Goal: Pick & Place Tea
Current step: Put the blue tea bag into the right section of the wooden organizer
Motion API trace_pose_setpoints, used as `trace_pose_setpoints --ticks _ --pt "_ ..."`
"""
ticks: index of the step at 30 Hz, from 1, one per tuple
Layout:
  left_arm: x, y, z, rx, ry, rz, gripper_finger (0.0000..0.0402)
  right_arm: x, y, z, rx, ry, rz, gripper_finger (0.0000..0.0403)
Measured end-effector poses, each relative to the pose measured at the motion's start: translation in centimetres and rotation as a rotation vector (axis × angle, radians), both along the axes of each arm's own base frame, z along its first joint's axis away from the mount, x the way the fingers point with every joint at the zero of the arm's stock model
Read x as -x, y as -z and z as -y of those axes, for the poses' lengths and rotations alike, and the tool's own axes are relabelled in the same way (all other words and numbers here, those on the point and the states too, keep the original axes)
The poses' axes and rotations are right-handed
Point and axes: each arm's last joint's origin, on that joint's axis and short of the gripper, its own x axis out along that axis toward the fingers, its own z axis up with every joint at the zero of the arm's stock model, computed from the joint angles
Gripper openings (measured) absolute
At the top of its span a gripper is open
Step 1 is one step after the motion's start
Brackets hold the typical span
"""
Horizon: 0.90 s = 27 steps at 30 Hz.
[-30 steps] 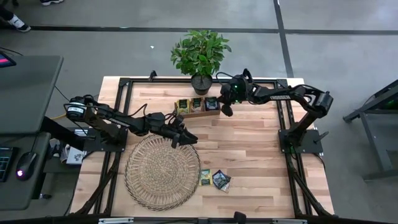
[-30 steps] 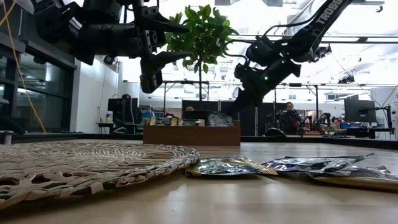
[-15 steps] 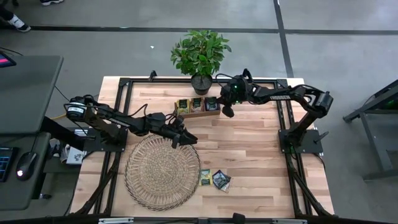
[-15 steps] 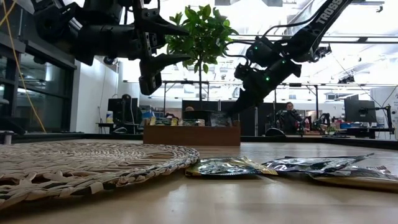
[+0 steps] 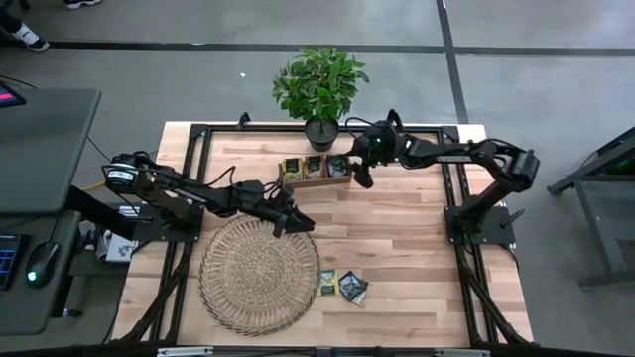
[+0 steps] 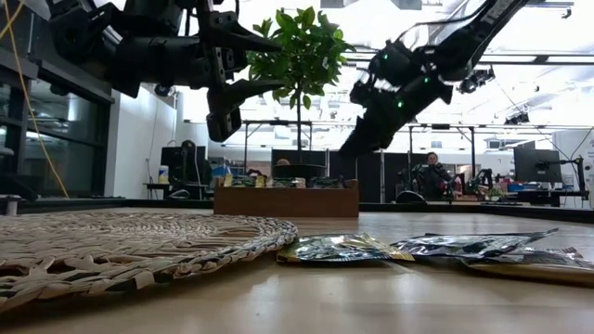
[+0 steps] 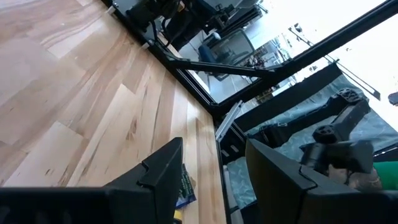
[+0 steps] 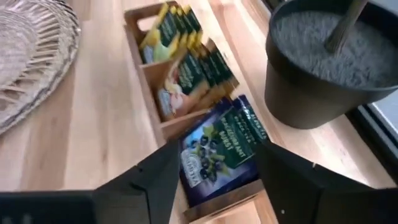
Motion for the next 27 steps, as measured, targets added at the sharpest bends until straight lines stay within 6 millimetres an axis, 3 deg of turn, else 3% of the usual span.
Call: trace_pose_setpoints --ticks 8,17,22,27 --pt "0.2 0.8 1.6 -0.023 0.030 -0.083 0.0175 1.0 -3.3 -4.5 -0.009 -0.069 -0.042 0.0212" --pt "0.1 0.9 3.2 -0.080 -0.052 -0.110 0.0175 2.0 -4.1 -12.9 -0.064 -0.302 -0.233 0.0197" --pt "-1.3 0.7 3.5 -0.081 -0.017 -0.140 0.0175 2.3 -3.9 -18.1 -0.008 -0.441 -0.296 0.0195" --pt "-3.6 0.7 4.1 -0.069 0.044 -0.136 0.0175 3.1 -3.8 -22.7 0.154 -0.506 -0.311 0.0195"
